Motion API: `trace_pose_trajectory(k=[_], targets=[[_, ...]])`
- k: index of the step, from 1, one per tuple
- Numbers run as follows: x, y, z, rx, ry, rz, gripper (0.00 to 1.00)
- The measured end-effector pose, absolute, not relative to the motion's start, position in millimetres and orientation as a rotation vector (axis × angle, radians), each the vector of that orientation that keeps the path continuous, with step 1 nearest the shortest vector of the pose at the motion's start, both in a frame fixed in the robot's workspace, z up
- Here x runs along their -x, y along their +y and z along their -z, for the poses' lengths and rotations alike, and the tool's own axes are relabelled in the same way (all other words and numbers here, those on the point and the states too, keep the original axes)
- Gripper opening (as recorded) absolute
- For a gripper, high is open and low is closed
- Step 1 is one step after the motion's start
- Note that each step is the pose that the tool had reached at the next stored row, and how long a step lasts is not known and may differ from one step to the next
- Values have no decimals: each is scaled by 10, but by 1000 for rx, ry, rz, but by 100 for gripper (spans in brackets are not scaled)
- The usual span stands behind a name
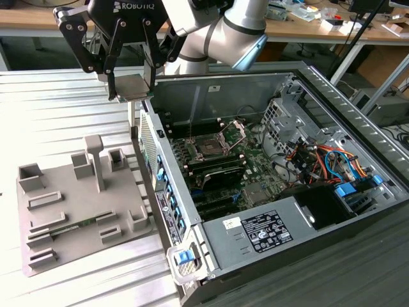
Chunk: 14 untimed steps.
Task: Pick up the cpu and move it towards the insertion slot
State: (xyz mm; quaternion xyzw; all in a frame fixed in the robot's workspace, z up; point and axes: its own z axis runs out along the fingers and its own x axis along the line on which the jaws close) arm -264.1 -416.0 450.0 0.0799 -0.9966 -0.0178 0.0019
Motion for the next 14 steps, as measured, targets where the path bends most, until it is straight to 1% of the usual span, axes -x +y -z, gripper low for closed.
trace_pose_trajectory(k=[14], targets=[[2577,-4160,-4498,-251,-3127,56,55]])
